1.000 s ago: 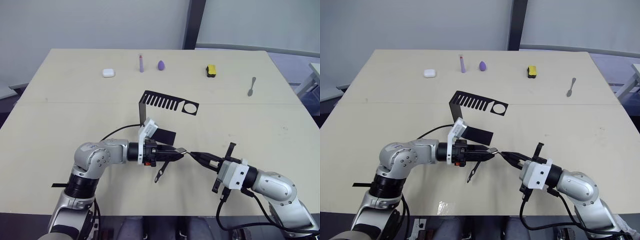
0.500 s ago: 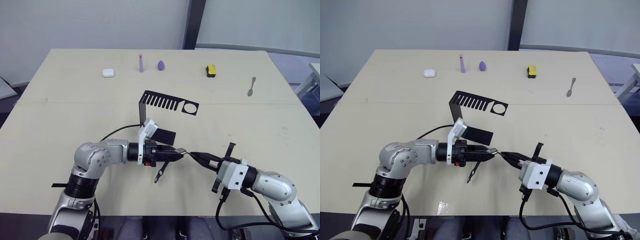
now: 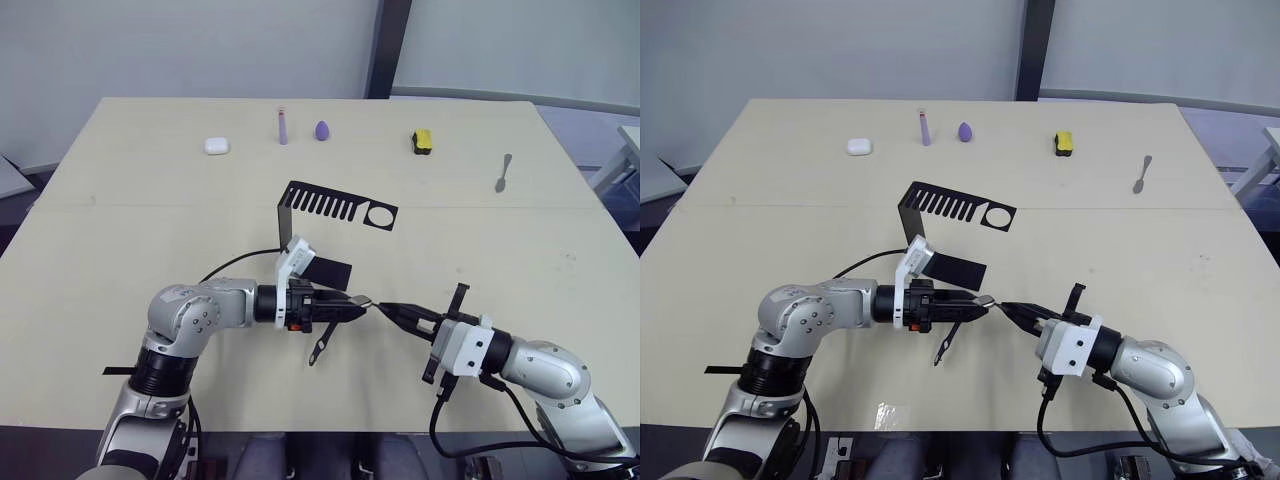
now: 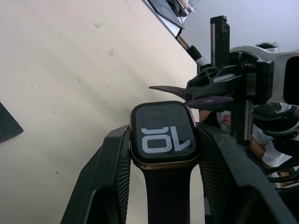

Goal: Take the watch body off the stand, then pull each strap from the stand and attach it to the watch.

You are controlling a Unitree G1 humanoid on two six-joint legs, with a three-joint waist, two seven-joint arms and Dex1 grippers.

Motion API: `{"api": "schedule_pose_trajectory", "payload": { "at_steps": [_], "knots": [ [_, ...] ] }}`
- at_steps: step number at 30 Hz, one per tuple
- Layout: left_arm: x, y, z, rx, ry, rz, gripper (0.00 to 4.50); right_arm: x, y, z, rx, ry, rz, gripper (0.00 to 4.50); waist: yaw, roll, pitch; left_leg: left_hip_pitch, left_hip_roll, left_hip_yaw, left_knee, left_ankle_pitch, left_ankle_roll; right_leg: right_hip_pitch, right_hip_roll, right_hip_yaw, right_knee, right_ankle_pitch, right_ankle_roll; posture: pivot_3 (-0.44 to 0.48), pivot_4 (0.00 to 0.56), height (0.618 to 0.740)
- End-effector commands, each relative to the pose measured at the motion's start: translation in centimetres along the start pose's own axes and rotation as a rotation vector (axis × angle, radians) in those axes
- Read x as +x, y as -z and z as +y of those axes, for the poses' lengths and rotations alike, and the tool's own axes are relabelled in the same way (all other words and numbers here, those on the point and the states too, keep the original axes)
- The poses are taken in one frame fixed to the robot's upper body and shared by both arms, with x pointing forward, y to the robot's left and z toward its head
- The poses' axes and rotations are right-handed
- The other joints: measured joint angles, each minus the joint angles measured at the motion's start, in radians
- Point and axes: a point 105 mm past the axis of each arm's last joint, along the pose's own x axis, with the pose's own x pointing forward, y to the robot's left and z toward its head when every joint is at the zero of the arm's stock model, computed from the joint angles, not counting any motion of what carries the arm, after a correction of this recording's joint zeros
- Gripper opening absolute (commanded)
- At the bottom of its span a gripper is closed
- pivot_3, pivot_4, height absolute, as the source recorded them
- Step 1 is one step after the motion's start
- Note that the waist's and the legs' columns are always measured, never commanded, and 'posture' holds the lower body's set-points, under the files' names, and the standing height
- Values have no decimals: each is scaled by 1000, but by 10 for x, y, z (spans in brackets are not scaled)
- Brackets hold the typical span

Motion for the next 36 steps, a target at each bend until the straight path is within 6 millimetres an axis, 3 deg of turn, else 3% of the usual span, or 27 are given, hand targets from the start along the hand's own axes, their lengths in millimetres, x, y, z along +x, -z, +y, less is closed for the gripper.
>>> {"api": "schedule_pose_trajectory", "payload": {
  "at_steps": [1, 36],
  "knots": [
    [6, -7, -14, 36, 60, -18, 1586, 2, -10, 2, -15, -27, -43, 0, 0, 0, 0, 0, 0, 0, 0, 0, 0, 0, 0, 0, 0, 0, 0, 0, 150, 740],
    [7, -3, -18, 42, 81, 12, 1586, 8, -8, 0, -27, -15, -36, 0, 0, 0, 0, 0, 0, 0, 0, 0, 0, 0, 0, 0, -1, 0, 0, 0, 150, 740]
  ]
}}
